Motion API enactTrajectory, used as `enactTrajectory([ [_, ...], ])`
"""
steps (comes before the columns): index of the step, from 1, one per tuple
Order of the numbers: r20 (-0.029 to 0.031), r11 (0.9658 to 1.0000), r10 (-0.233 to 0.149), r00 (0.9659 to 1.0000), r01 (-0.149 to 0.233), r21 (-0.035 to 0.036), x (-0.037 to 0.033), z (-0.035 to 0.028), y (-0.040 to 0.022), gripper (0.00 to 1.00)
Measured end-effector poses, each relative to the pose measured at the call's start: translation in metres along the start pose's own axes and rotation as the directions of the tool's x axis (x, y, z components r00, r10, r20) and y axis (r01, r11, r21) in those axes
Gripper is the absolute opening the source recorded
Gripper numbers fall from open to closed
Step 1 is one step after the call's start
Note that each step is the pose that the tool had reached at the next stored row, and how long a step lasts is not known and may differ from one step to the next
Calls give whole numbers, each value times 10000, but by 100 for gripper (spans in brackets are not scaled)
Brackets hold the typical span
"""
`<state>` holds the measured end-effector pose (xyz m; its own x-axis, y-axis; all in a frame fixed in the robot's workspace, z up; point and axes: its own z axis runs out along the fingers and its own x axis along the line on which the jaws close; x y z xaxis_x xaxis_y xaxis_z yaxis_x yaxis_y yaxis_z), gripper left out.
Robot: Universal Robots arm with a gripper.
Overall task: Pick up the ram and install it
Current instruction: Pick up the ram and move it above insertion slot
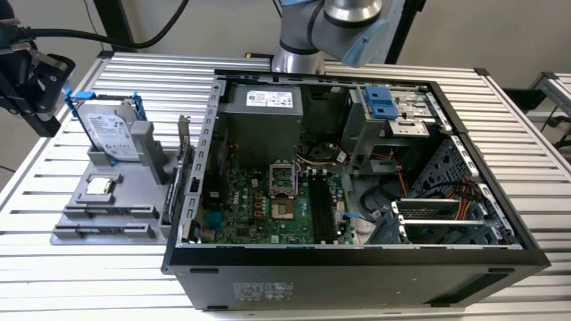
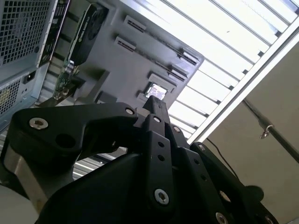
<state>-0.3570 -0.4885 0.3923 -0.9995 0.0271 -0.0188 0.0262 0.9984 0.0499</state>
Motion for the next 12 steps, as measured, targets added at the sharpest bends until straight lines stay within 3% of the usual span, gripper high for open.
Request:
enactTrajectory([
  [7,-4,10000,-82,10000,82,-1,0,0,1,0],
  [12,-18,9993,-370,9993,370,-7,1,0,1,0],
])
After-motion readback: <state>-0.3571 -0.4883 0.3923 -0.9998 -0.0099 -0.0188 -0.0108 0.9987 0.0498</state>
